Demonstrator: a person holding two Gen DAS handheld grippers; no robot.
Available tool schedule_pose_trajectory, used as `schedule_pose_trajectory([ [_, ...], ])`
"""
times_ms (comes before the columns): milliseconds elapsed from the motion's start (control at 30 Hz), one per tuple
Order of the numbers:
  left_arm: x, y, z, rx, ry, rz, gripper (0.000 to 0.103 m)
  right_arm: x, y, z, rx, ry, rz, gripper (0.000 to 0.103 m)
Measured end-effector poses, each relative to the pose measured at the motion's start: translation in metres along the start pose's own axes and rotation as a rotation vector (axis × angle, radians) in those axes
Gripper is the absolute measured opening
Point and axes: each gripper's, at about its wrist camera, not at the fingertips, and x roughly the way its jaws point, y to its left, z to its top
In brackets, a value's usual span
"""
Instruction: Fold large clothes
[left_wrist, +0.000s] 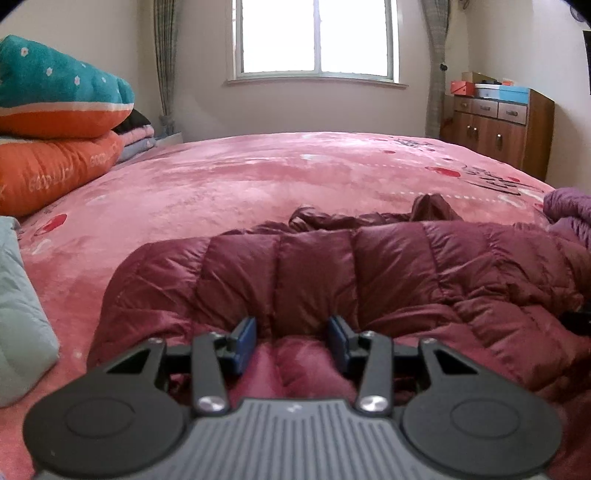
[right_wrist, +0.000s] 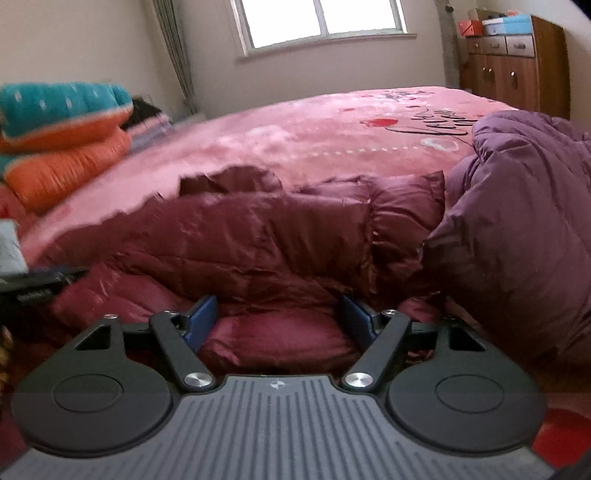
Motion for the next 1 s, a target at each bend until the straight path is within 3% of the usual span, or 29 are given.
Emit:
schedule_pose_trajectory([
  [333, 0.011, -0.001, -0.013, 0.011, -0.015, -0.003, 0.044, 0.024, 0.012, -0.006, -0.088, 0.024, -0.061, 0.1],
  [567, 0.005, -0.009, -0.006, 0.062, -0.004, 0.043, 0.044, 0.017, 0.002, -0.007, -0.069, 0.003, -0.025, 0.103],
  [833, -0.074, -0.01, -0.002, 0.11, -0.003, 0.081, 0.048, -0.037, -0.011, -0.016, -0.009, -0.037, 0.014, 0.103],
  [1000, -0.137, 0.013, -0.019, 0.063, 0.021, 0.114, 0.071, -0.074, -0.014, -0.023, 0.002, -0.055, 0.02, 0.103],
])
